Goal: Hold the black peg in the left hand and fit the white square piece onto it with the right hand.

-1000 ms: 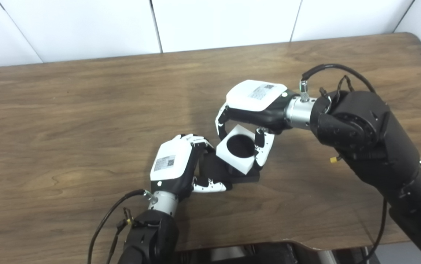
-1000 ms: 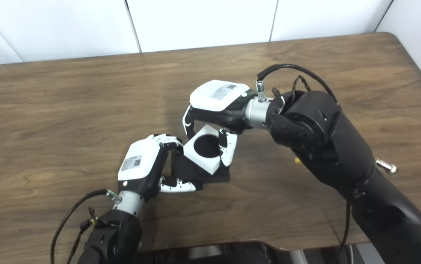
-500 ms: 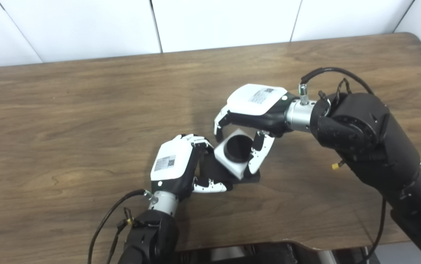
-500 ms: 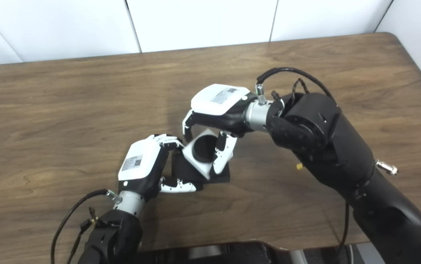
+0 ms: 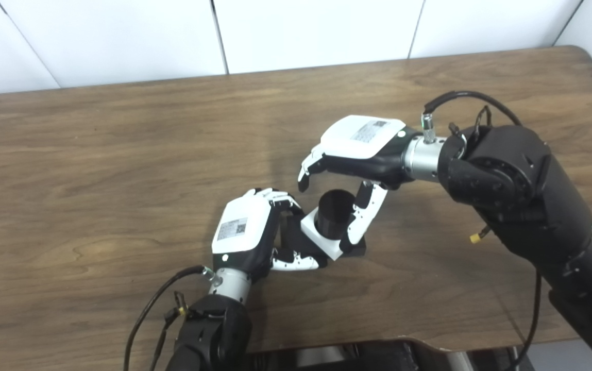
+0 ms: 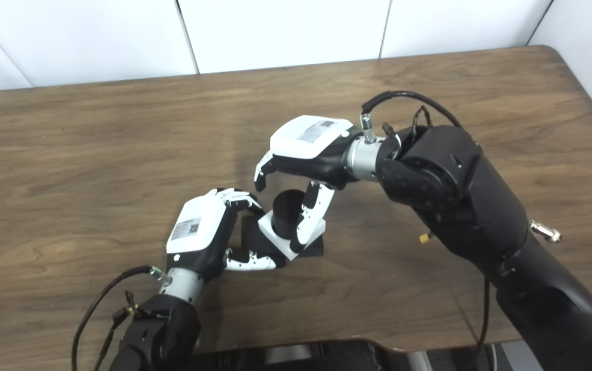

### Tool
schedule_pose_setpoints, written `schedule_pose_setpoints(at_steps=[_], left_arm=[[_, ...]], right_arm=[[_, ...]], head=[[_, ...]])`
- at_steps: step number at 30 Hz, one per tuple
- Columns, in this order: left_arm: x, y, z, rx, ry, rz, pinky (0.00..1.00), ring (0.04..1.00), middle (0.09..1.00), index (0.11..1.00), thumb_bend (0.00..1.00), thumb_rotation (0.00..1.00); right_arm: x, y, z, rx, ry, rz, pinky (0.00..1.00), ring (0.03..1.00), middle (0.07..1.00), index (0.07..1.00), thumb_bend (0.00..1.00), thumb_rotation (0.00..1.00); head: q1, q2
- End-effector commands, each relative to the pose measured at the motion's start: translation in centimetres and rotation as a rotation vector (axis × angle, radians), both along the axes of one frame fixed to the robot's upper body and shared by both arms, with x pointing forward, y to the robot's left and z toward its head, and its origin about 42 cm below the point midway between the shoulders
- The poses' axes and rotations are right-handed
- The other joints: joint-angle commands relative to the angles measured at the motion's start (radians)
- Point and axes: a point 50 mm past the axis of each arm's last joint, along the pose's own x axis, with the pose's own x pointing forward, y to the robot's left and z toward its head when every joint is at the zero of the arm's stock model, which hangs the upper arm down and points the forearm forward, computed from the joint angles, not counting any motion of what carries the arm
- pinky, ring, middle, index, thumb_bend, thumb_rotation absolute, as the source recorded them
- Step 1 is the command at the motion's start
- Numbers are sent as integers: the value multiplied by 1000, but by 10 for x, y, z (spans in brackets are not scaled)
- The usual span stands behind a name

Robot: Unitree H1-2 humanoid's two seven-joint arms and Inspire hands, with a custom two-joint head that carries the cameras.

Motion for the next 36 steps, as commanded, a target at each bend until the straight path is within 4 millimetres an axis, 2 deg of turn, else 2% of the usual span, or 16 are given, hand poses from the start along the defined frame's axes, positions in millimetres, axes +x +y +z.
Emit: schedule_pose_setpoints(at_steps=[1,7,8,9,15,18,27,32,36], left_arm=[[-1,-6,-3,6,49,-48,922,849,779,487,513,52],[1,-5,-2,76,34,-42,884,844,791,496,518,81],[1,-5,-2,78,29,-42,873,839,791,592,691,213],[1,-5,-2,78,27,-41,867,837,791,649,784,290],[2,-5,-2,75,5,-30,841,827,797,730,883,437],[3,-4,0,62,-21,11,806,805,789,733,883,478],[10,-1,12,18,-33,55,796,809,808,767,920,519],[13,5,31,35,-40,12,795,815,819,800,950,520],[14,17,47,53,-34,-29,792,824,838,820,975,520]], right_arm=[[5,0,19,27,-72,4,837,879,841,742,1000,506],[5,0,20,31,-78,-1,831,874,835,735,1000,490],[5,0,21,33,-78,-2,830,874,835,734,1000,485],[5,-1,21,34,-77,-3,830,875,836,734,1000,481],[6,-2,21,38,-81,-11,832,873,835,732,1000,477],[7,-2,21,37,-82,-15,833,873,834,731,1000,468],[13,-1,20,50,-79,-16,836,873,830,728,1000,471],[20,0,25,62,-94,-22,810,873,827,728,1000,462],[23,1,27,83,-100,-22,794,870,821,726,1000,453]], head=[[0,0],[-5,-1],[-5,-1],[-5,-1],[-4,-4],[-1,-4],[20,-20],[47,-31],[59,-36]])
